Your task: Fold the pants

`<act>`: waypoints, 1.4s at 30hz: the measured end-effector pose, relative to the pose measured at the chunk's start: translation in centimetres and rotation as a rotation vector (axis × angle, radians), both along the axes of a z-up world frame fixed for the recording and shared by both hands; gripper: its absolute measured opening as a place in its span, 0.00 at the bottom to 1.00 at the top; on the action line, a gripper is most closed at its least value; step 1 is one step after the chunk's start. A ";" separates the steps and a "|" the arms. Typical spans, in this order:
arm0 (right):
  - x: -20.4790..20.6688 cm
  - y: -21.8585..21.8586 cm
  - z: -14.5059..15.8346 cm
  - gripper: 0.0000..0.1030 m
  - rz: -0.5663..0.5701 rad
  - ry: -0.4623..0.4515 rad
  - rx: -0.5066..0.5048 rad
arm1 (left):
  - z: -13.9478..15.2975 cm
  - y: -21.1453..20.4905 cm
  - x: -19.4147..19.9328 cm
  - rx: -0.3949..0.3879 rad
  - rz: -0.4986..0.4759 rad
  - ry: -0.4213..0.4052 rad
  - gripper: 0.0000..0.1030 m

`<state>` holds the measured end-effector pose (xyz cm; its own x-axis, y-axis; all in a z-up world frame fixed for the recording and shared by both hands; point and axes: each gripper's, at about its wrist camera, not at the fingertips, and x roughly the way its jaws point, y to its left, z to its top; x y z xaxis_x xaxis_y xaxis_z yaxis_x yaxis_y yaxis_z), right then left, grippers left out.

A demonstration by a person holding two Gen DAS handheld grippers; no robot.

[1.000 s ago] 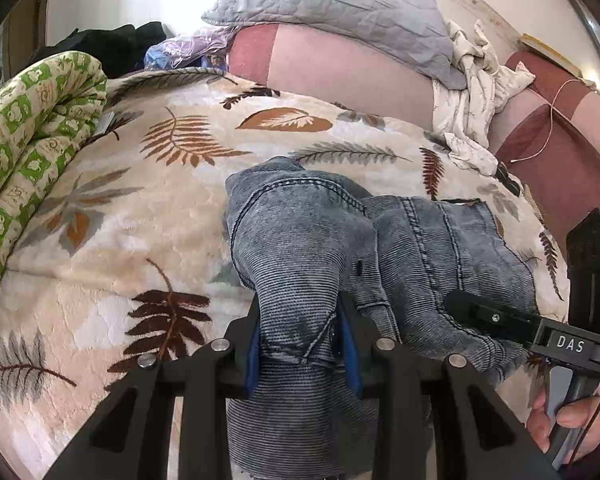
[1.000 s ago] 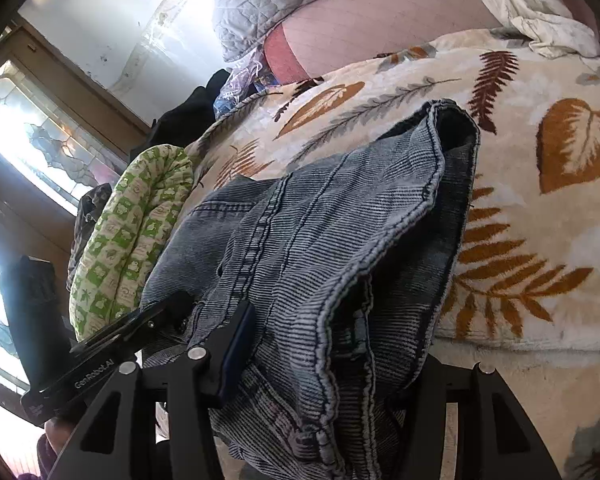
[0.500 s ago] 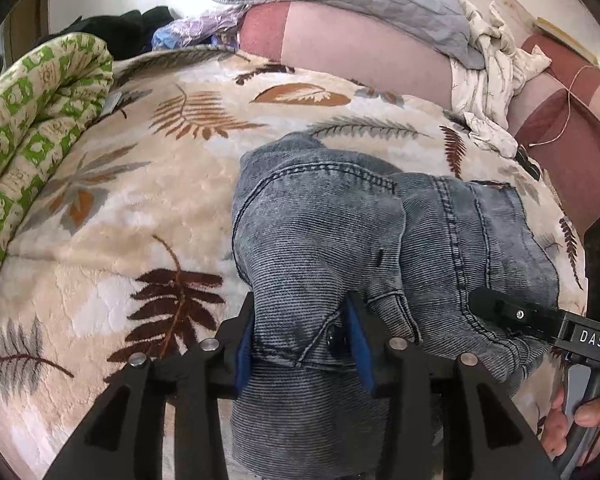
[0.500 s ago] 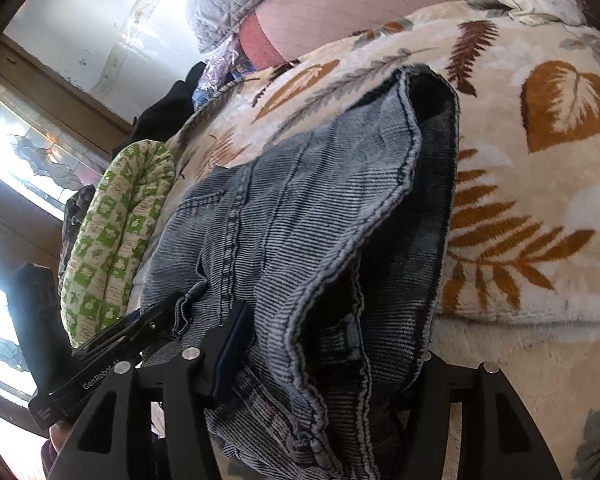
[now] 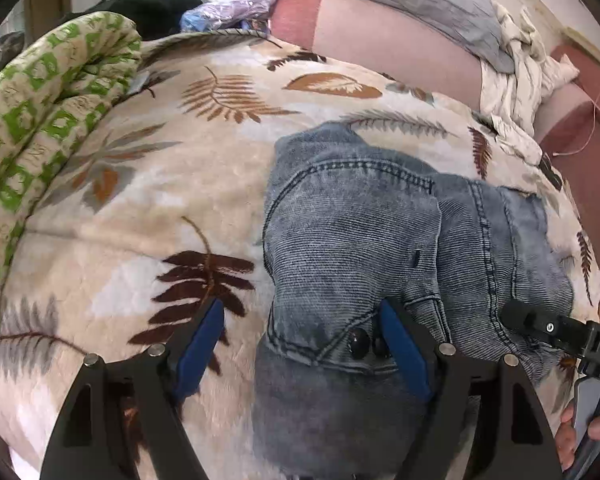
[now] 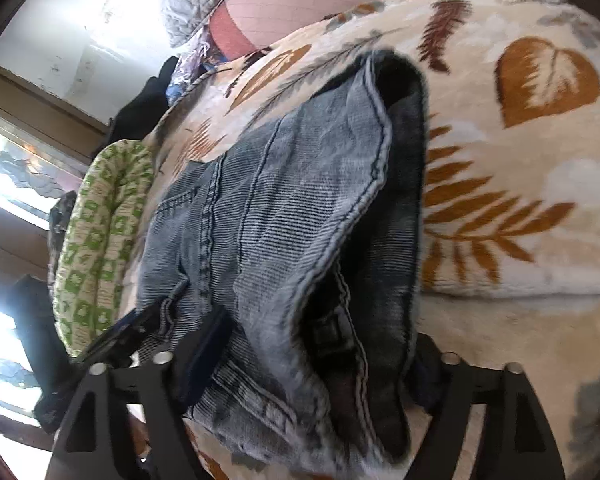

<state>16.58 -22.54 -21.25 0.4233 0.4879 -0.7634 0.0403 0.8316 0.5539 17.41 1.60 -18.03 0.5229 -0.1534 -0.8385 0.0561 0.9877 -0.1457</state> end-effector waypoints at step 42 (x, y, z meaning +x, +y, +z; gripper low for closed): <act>-17.3 -3.3 19.9 0.89 -0.174 -0.569 -0.338 | 19.3 5.3 -17.9 0.291 0.214 -0.489 0.84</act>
<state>-0.72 -25.82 -1.35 0.8545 0.1509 -0.4971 -0.0320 0.9703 0.2396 -0.52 6.87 1.26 0.8521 0.1973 -0.4847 -0.1561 0.9799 0.1244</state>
